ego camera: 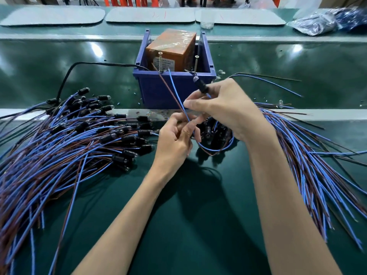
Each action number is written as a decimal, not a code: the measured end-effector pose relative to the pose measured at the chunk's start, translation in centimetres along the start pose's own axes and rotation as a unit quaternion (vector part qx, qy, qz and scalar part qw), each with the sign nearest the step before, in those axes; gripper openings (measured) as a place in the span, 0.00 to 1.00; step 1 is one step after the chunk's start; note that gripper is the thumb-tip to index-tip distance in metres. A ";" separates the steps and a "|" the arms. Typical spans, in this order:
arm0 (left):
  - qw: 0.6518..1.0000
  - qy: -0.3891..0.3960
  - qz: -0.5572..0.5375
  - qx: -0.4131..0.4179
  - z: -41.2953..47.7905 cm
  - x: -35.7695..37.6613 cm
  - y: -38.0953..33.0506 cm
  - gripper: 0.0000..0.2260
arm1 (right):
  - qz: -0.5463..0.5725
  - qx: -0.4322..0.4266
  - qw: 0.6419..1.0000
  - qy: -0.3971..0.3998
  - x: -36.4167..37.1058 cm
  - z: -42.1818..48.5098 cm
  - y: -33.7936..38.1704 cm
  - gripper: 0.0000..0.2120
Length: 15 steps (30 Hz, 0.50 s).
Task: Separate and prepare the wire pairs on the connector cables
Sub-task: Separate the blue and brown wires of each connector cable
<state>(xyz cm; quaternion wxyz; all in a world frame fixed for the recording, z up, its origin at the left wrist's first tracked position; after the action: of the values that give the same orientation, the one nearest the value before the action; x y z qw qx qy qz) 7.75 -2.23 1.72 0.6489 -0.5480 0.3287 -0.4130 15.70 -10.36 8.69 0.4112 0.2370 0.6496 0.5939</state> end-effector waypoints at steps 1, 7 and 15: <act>1.000 0.001 -0.003 -0.002 0.0 0.0 0.0 0.05 | -0.006 0.006 1.000 0.011 0.3 0.0 -0.2 0.05; 1.000 -0.004 -0.012 -0.015 -0.1 0.0 0.0 0.08 | -0.043 0.006 0.999 0.009 1.0 -0.3 -0.2 0.08; 0.999 -0.031 0.022 0.016 0.2 -0.7 0.4 0.08 | -0.033 0.002 0.999 -0.035 0.2 0.1 -0.4 0.08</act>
<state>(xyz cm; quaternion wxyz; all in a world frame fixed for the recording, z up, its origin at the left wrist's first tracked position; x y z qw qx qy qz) 7.64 -1.49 1.34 0.6764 -0.5426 0.3141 -0.3866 15.73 -10.19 8.28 0.4525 0.2370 0.6438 0.5698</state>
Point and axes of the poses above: each hand's wrist, its own z-axis towards the middle knuckle, its own x-axis out of the palm, y = z × x, the point moved 5 cm from there along z, towards the middle knuckle, and after that the axes turned 7 degrees about z, right-handed, at the moved point
